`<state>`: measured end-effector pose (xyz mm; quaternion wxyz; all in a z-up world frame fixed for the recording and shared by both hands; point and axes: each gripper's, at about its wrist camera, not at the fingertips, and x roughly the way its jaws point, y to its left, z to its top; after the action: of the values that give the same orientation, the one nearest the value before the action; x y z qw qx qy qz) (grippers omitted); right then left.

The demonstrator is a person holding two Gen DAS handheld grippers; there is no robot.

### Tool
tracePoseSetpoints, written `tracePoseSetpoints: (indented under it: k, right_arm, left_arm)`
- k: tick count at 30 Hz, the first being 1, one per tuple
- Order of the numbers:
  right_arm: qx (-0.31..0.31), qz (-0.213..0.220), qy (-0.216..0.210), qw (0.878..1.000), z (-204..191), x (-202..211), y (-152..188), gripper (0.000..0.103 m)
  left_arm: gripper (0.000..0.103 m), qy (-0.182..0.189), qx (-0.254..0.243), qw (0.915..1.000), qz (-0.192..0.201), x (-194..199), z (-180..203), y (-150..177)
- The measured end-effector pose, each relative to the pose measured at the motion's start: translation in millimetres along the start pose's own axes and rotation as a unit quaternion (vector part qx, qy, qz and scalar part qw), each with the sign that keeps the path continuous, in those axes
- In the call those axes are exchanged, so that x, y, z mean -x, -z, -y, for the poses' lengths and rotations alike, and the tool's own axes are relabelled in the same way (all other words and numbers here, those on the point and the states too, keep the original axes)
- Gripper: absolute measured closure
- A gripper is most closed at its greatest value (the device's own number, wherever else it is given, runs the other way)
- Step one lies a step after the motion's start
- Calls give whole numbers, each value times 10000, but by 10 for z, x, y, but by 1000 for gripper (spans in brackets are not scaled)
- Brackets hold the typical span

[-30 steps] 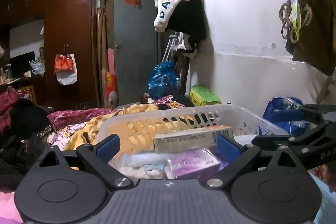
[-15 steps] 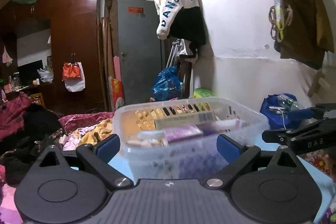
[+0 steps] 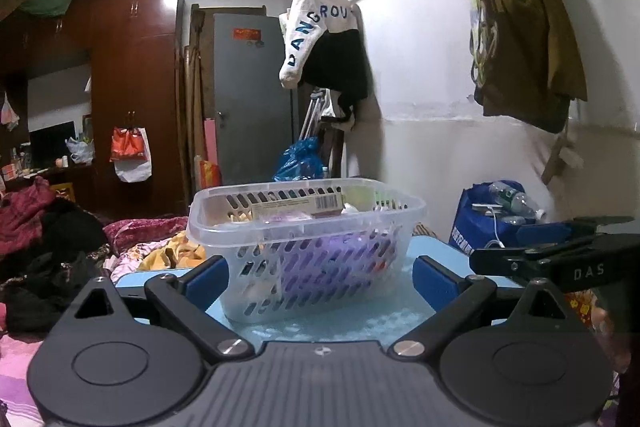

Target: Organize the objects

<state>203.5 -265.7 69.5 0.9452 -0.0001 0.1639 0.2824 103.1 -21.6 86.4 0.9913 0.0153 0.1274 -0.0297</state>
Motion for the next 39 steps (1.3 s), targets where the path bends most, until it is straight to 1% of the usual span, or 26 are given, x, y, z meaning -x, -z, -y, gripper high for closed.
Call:
tracePoseSetpoints:
  k: [3,9,16,39]
  right_arm:
    - [-113,-44,-65,9999,41,-42,-26,0]
    - [-182,-70,-89,9998,80,-50,-2,0]
    - [-145,-88,-81,9998,57,-11,59,0]
    - [-67,-71,-88,9999,14,11,65,0]
  left_arm:
    - [3,62,112,9999,-22,14,-51,18]
    - [3,-45,76,10000,-39,32,-53,50]
    - [3,-53,66,10000,-53,22,-47,59]
    - [3,-67,94,9999,-127,-45,-64,62]
